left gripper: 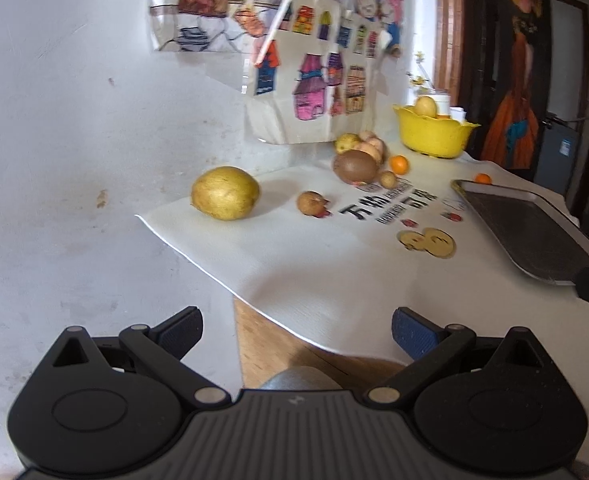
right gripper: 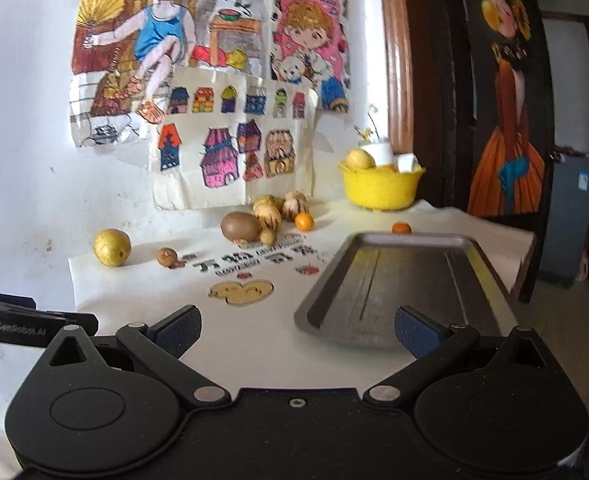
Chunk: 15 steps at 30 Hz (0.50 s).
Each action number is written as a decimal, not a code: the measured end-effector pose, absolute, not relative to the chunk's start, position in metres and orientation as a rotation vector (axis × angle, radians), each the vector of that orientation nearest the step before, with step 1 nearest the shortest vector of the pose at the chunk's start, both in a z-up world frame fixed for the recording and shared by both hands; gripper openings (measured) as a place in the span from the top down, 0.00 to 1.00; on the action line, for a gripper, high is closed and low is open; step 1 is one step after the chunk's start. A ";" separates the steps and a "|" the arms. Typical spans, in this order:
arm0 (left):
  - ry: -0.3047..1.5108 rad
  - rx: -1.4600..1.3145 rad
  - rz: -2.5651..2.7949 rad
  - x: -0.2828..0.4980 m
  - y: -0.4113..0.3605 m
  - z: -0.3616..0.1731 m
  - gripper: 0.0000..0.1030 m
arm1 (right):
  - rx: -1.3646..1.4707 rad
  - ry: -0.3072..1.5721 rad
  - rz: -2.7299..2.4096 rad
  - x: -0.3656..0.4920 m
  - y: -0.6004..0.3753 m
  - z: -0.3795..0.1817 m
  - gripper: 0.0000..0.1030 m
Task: Organize fruits
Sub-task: 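Grasp the large yellow pear with the left tool while the right tool grasps a small brown fruit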
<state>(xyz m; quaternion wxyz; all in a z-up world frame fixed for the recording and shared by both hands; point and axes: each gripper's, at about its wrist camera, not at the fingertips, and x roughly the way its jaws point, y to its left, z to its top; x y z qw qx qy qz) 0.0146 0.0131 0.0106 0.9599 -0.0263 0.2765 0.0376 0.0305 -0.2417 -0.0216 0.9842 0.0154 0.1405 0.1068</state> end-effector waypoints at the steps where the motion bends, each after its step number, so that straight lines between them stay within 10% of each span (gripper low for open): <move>1: 0.561 -0.056 0.085 0.017 0.016 0.013 0.00 | 0.025 0.280 0.227 0.032 -0.242 -0.017 0.00; 15: 0.534 -0.072 0.138 0.064 0.046 0.050 0.00 | -0.020 0.297 0.515 0.110 -0.254 0.116 0.00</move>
